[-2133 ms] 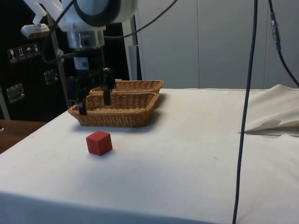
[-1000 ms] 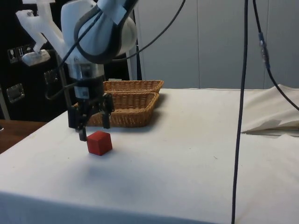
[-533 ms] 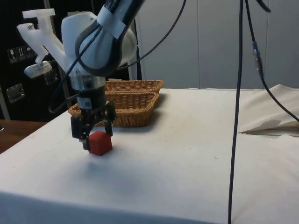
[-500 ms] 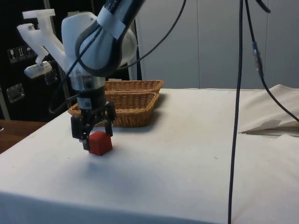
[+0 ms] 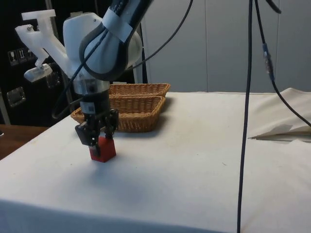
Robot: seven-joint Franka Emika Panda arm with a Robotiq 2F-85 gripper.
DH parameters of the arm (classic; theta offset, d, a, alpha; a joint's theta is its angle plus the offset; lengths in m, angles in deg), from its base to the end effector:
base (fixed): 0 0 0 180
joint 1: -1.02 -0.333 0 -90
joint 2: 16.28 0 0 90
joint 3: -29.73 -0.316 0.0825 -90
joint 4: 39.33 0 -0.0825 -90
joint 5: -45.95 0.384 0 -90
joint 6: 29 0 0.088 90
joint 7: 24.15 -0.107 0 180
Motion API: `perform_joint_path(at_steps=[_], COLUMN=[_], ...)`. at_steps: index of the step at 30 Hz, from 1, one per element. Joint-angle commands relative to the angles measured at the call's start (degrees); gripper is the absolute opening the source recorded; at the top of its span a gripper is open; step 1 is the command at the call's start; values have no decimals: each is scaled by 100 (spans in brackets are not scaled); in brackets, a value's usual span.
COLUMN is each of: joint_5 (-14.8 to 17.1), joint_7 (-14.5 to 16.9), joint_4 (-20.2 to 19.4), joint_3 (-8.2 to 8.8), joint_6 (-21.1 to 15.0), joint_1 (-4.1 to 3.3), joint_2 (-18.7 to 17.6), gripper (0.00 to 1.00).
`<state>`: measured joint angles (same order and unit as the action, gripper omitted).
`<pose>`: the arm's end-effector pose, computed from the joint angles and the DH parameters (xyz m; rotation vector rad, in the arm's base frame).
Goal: Pick up the red cube and place it into the right basket.
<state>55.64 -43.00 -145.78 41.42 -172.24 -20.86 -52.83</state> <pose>0.6305 0.1192 0.1817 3.1059 -0.3831 0.0414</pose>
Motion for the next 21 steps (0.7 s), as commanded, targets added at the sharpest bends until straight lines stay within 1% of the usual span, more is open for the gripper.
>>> perform_joint_path(at_steps=[1, 5, 6, 7, 8, 13, 15, 16, 17, 21], joint_5=[-23, -29, -6, -34, -74, -223, -321, -246, -321, -470], joint_7=[-40, -40, 0, -40, -29, -17, 11, 0, 11, 80], joint_4=[0, 0, 0, 0, -6, -34, -52, -6, -52, -86], joint_3=[23, 29, 0, 29, 40, 29, 11, 0, 11, 0], joint_6=[-34, -34, 0, -6, 69, 218, 321, 275, 321, 413], joint_1=[-23, -23, 0, -29, -40, -40, -23, -6, -23, -17], joint_2=[-6, -6, 0, 23, 109, 286, 407, 304, 407, 550], gripper=[2, 3, 3, 3, 3, 3, 3, 3, 3, 3])
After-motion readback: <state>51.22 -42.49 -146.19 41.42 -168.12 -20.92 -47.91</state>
